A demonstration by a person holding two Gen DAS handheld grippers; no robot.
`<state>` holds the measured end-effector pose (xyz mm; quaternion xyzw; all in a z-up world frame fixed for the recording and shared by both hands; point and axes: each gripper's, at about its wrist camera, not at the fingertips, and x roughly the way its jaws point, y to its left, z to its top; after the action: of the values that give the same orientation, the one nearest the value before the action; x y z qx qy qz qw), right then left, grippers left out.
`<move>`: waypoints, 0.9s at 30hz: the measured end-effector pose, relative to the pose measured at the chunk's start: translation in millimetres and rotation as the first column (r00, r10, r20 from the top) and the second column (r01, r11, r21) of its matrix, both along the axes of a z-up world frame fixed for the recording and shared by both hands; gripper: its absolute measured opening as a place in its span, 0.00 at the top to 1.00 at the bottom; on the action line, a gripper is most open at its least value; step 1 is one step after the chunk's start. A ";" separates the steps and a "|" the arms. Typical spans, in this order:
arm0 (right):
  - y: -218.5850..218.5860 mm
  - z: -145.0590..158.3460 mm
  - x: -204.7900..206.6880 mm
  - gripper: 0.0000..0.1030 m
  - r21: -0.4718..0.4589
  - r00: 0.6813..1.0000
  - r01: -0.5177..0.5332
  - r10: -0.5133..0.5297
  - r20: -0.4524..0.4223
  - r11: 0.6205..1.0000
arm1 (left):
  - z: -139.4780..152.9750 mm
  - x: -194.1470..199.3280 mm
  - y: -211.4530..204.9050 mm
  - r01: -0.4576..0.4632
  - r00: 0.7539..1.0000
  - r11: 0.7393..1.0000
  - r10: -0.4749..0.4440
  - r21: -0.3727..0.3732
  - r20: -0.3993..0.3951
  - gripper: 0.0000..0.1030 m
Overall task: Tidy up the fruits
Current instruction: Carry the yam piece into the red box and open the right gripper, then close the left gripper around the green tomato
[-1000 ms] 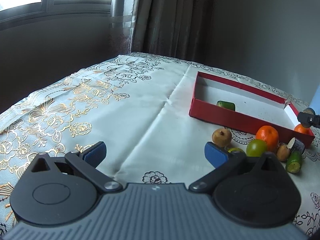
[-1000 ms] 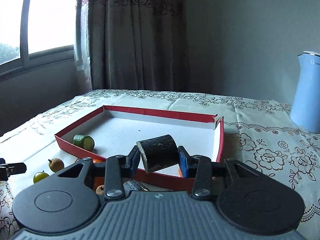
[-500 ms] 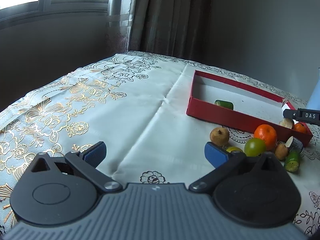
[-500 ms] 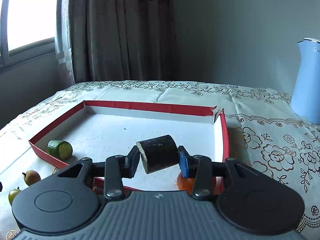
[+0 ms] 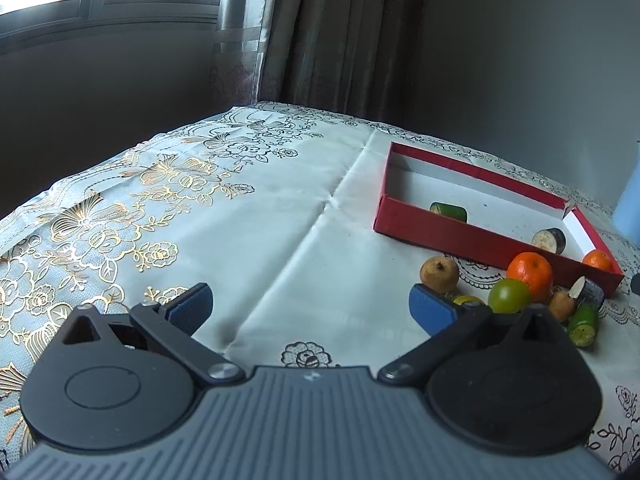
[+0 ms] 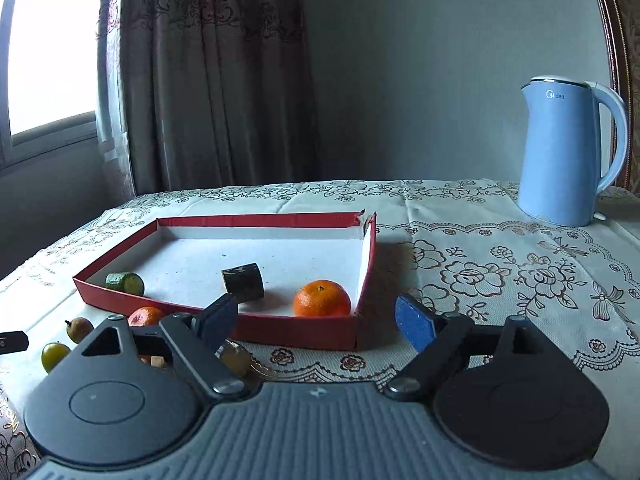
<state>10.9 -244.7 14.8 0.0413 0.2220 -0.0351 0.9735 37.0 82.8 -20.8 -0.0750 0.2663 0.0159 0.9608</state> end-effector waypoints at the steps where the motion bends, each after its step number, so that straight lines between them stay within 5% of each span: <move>1: -1.9 -3.8 -1.7 0.15 -0.015 0.999 0.017 -0.018 -0.037 1.000 | 0.0 0.0 -0.3 -0.002 1.000 1.000 0.002 0.002 -0.001 0.00; 10: -10.3 -22.9 9.8 0.11 -0.022 0.972 0.100 -0.102 -0.211 0.995 | 0.6 -3.7 -11.9 0.031 0.999 0.997 -0.031 0.066 0.009 0.00; 16: -22.9 -23.6 5.5 0.11 0.069 0.978 0.103 -0.088 -0.191 0.992 | 3.3 -15.0 -37.5 0.091 0.993 0.977 -0.105 0.194 0.062 0.00; 27: -33.4 -23.9 2.9 0.11 0.156 0.982 0.106 -0.080 -0.169 0.982 | 2.6 -6.6 -79.3 0.264 0.961 0.940 -0.275 0.218 0.021 0.03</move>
<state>13.9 -278.1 -9.2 0.1288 0.3001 -0.0655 0.9429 30.3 3.5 -18.2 0.0651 0.2460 -0.0894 0.9629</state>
